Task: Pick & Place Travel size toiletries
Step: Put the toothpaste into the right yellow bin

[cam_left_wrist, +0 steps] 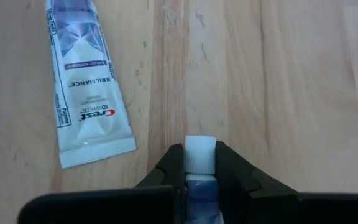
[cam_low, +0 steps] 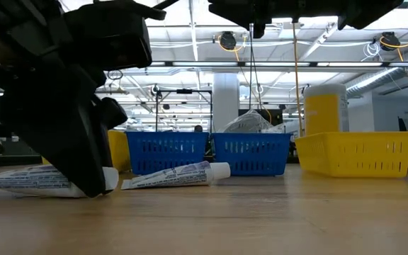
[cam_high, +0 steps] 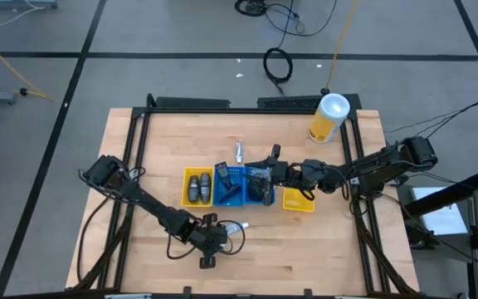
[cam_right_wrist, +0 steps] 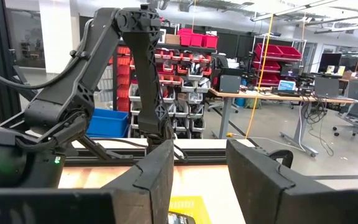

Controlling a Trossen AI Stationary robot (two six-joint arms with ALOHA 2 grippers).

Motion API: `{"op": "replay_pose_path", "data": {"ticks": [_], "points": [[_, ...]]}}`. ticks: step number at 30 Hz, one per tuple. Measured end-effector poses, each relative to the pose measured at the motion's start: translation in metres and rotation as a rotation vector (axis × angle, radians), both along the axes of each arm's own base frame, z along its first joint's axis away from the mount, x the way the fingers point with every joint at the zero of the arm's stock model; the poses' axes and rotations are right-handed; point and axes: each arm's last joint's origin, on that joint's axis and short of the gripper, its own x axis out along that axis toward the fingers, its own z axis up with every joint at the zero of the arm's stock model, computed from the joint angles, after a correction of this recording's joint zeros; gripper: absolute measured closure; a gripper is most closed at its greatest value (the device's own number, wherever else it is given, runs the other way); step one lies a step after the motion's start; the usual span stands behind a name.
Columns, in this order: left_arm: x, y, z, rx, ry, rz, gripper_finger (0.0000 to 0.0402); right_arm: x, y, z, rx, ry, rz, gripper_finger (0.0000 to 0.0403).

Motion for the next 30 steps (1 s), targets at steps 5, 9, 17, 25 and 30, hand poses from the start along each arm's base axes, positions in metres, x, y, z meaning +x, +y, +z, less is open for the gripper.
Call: {"op": "replay_pose_path", "data": {"ticks": [5,9,17,25,30], "points": [[0.000,0.000,0.000,-0.003,0.002,-0.003,0.0361,0.000,0.000,0.000,-0.001,0.002,0.000,0.0264],[-0.002,0.000,0.003,-0.010,0.006,0.000,0.0361,0.000,0.000,-0.001,-0.001,0.006,0.000,0.0264],[-0.010,0.007,0.054,0.019,-0.160,0.016,0.0361,0.000,0.000,-0.002,-0.002,0.026,0.000,0.0264],[-0.032,0.020,0.129,0.142,-0.472,0.048,0.0361,0.000,0.000,-0.005,-0.004,0.046,0.000,0.0264],[-0.042,0.025,0.163,0.252,-0.663,0.114,0.0361,0.000,0.000,-0.005,-0.005,0.050,0.000,0.0264]]}}
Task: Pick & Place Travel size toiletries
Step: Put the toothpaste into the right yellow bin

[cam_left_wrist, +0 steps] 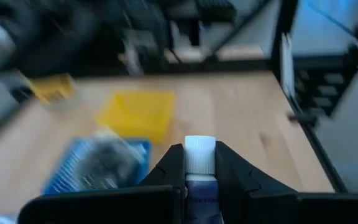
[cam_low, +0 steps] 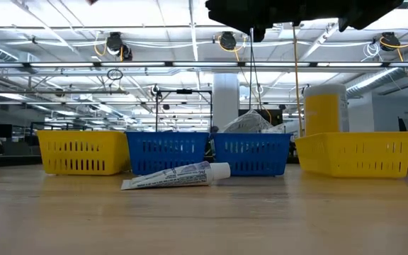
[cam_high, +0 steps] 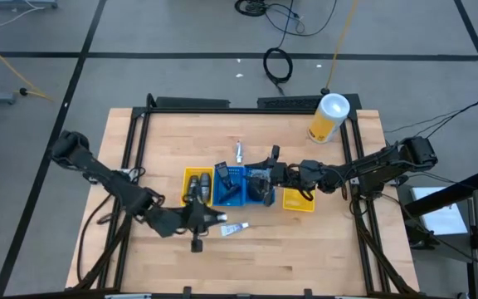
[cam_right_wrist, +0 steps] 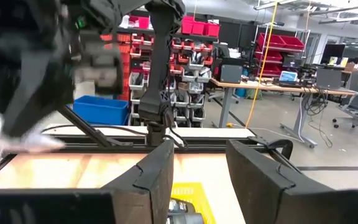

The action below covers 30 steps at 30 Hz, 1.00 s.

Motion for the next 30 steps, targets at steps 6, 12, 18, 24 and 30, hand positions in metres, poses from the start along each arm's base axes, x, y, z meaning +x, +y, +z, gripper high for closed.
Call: {"op": "replay_pose_path", "data": {"ticks": [6,12,18,24,30], "points": [[0.001,0.007,0.020,0.151,-0.164,0.186,0.0361,0.000,0.000,0.000,0.015,-0.001,0.002,0.0264],[0.013,0.020,0.036,0.249,-0.283,0.257,0.0361,0.000,0.002,0.000,0.027,-0.003,0.009,0.0264],[0.024,0.046,0.046,0.279,-0.344,0.336,0.0361,-0.001,0.007,0.001,0.031,-0.012,0.026,0.0264],[0.032,0.068,0.050,0.247,-0.397,0.325,0.0361,-0.001,0.008,0.003,0.033,-0.030,0.028,0.0264],[0.045,0.080,0.048,0.241,-0.457,0.302,0.0361,-0.001,0.008,0.004,0.034,-0.050,0.028,0.0264]]}}
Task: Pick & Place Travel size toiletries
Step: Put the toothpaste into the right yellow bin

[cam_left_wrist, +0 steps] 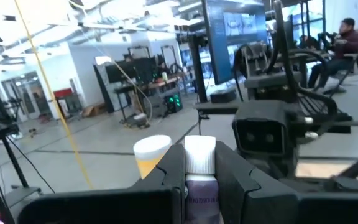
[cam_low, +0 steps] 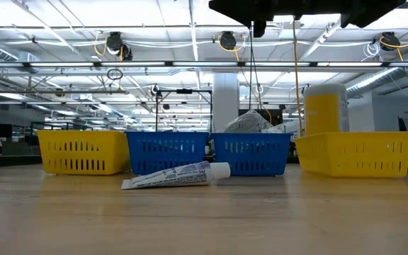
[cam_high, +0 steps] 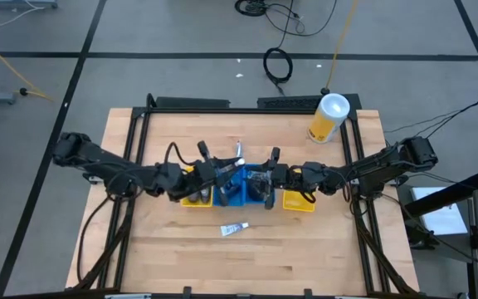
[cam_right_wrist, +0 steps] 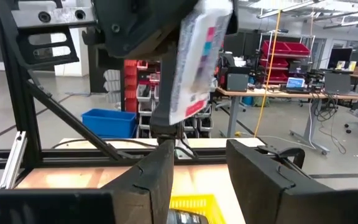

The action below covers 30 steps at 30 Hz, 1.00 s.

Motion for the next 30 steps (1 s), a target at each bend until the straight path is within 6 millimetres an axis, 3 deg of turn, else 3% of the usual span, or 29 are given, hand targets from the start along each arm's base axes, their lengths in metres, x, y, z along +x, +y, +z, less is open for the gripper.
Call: {"op": "replay_pose_path", "data": {"ticks": [12,24,30], "points": [[0.028,0.010,-0.019,0.039,-0.114,0.018,0.0361,0.000,0.000,0.001,0.030,-0.011,-0.007,0.0264],[0.044,0.012,-0.030,0.060,-0.195,0.023,0.0361,0.000,-0.006,0.000,0.073,-0.010,-0.131,0.0264],[0.044,0.012,-0.028,0.061,-0.201,0.024,0.0361,0.000,-0.006,0.000,0.081,-0.012,-0.131,0.0299]]}}
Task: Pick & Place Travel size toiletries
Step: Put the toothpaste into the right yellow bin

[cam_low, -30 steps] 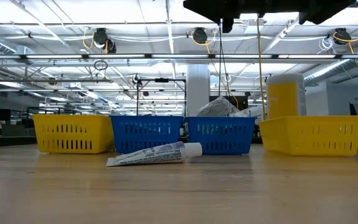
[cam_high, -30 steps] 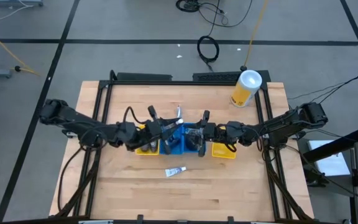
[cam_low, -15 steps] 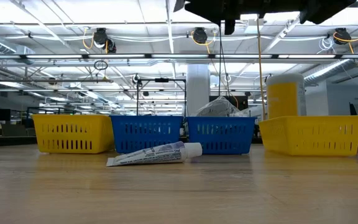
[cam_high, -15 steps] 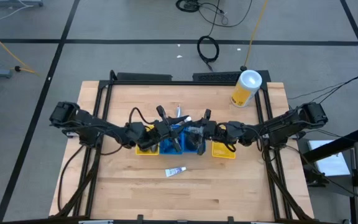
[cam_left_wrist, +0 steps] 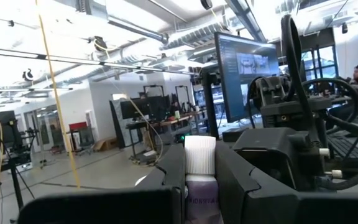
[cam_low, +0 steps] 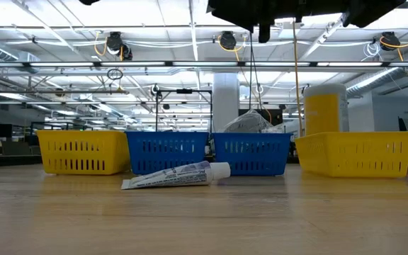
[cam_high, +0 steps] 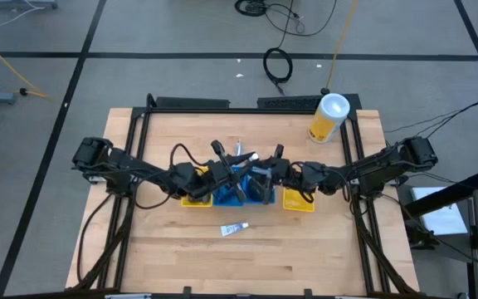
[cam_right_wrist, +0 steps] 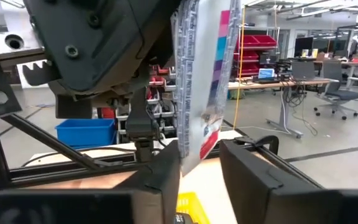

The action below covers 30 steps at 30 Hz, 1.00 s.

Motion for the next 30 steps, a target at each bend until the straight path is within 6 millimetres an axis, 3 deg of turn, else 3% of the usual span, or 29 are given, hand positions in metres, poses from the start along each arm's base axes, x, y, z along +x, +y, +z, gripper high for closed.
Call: {"op": "replay_pose_path", "data": {"ticks": [6,12,20,25,30], "points": [[0.001,0.000,-0.001,0.003,0.016,0.001,0.0361,0.000,0.000,0.000,-0.044,0.014,-0.005,0.0391],[0.001,0.000,-0.002,0.002,0.021,0.002,0.0359,0.000,0.000,-0.002,-0.048,0.032,-0.015,0.0400],[-0.001,-0.001,0.002,0.015,0.010,0.012,0.0268,0.000,-0.001,-0.005,-0.055,0.064,-0.041,0.0402],[-0.007,-0.008,0.006,0.062,0.051,0.110,0.0240,-0.004,-0.002,0.000,-0.070,0.070,-0.081,0.0402],[-0.026,-0.023,0.022,0.064,0.099,0.266,0.0233,-0.016,-0.003,0.007,-0.079,0.139,-0.116,0.0402]]}}
